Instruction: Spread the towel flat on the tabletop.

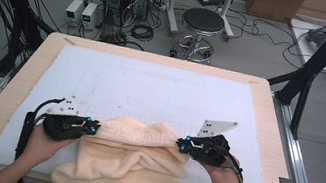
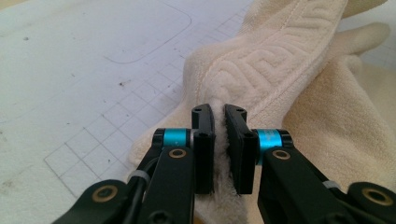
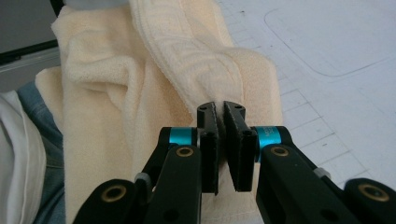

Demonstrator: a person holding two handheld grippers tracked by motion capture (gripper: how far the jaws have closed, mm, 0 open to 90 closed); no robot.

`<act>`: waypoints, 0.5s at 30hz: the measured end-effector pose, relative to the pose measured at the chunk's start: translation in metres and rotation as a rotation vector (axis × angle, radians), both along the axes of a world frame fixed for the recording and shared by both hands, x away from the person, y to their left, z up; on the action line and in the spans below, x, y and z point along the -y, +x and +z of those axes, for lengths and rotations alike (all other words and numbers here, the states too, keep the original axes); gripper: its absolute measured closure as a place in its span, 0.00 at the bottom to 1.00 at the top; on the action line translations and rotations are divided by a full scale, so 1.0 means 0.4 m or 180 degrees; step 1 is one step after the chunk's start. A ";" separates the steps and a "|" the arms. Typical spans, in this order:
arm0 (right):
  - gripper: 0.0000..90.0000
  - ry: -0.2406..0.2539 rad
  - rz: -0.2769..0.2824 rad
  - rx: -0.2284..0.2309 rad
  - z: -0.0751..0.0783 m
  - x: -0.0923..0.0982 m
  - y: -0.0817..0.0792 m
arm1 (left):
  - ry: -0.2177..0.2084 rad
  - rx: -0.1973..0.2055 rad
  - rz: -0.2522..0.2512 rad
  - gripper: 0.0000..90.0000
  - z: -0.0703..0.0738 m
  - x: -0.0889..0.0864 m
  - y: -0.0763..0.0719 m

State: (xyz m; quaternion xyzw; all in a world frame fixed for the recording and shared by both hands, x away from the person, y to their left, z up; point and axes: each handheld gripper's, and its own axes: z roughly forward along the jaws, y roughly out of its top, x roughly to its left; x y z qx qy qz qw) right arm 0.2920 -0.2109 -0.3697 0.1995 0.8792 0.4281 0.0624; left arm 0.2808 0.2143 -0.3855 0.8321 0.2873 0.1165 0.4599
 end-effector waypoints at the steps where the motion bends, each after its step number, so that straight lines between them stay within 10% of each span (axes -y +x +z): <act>1: 0.94 0.0005 -0.0003 -0.0035 0.000 0.000 0.006 | -0.0013 -0.0036 0.0013 0.91 0.001 0.000 0.011; 4: 0.96 -0.0023 -0.0038 -0.0141 0.011 0.001 0.052 | -0.0011 -0.0088 0.0128 0.92 0.017 0.004 0.078; 8: 0.94 -0.0132 -0.0447 0.0162 0.133 -0.008 0.263 | -0.0055 0.0405 0.0559 0.91 0.159 0.046 0.333; 9: 0.78 -0.0186 -0.0666 0.0374 0.179 -0.011 0.330 | 0.0107 0.0539 0.0730 0.84 0.184 0.055 0.378; 10: 0.58 -0.0211 -0.0894 0.0439 0.206 -0.012 0.374 | 0.0249 0.0397 0.1063 0.64 0.204 0.066 0.439; 12: 0.55 -0.0064 -0.1199 0.0178 0.238 -0.009 0.445 | 0.0110 0.0075 0.0990 0.54 0.202 0.067 0.474; 15: 0.57 -0.0186 -0.0994 0.0368 0.200 -0.028 0.420 | 0.0211 0.0182 0.0953 0.60 0.155 0.074 0.449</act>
